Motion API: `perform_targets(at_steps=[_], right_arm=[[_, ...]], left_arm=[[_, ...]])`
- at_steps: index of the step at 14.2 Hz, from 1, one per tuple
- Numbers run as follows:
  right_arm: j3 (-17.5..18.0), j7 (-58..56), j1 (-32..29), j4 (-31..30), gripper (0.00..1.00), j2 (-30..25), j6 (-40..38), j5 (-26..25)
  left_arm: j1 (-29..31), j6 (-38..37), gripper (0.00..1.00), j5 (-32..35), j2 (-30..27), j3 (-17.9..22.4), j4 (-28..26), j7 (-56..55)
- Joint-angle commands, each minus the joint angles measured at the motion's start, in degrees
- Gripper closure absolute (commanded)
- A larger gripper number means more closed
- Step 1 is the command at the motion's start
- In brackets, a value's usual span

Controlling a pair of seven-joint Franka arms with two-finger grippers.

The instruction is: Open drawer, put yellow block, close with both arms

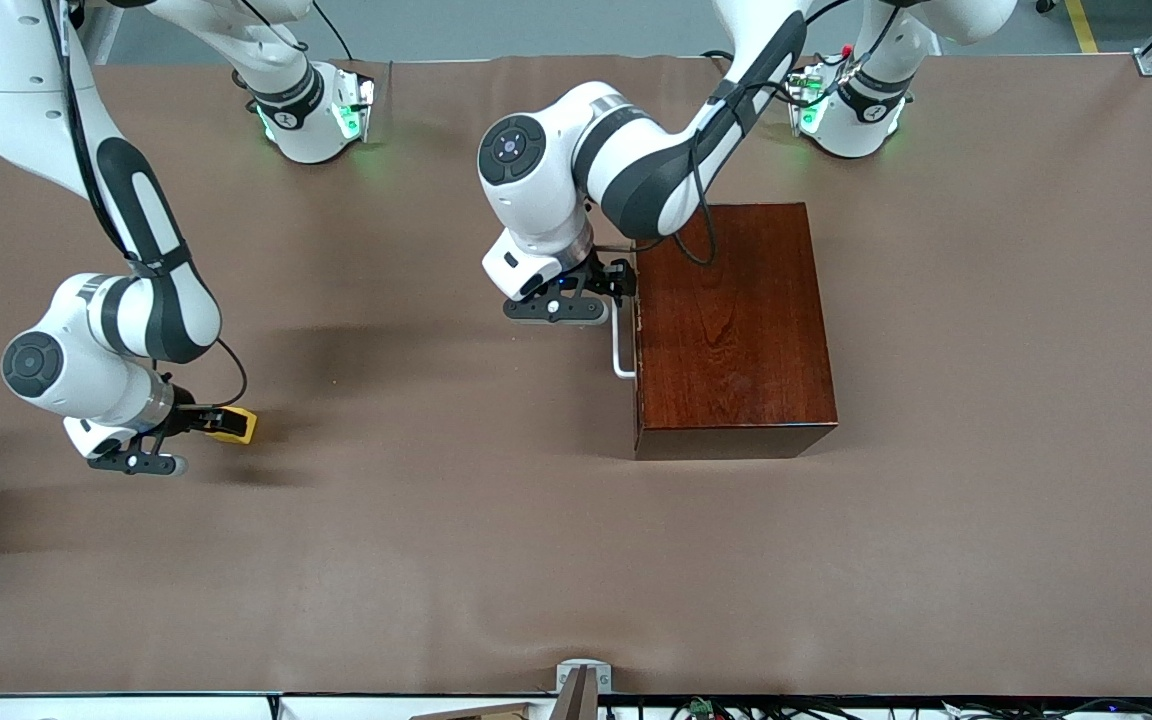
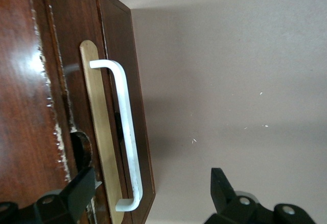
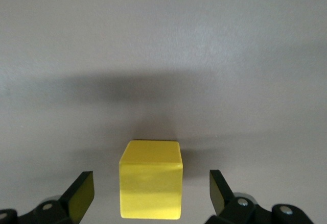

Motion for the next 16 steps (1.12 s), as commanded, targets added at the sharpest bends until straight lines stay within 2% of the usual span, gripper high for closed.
perform_targets(at_steps=[1, 12, 15, 16], right_arm=[[0.3, 1.3, -0.2, 0.0, 0.0, 1.4, 0.4, -0.6], [0.3, 1.2, -0.4, 0.2, 0.01, 2.9, 0.0, -0.6], [0.3, 1.2, -0.4, 0.2, 0.09, 2.8, -0.1, -0.6], [0.3, 1.2, -0.4, 0.2, 0.18, 2.8, -0.1, -0.6]], left_arm=[[-0.6, -0.2, 0.0, 1.6, 2.0, 0.5, 1.7, -0.8], [-0.6, 3.5, 0.0, 3.2, 5.4, 0.5, 1.5, -1.8], [-0.4, 3.7, 0.0, 3.3, 5.8, 0.5, 1.5, -1.9], [-0.4, 3.7, 0.0, 3.7, 5.8, 0.5, 1.5, -2.2]])
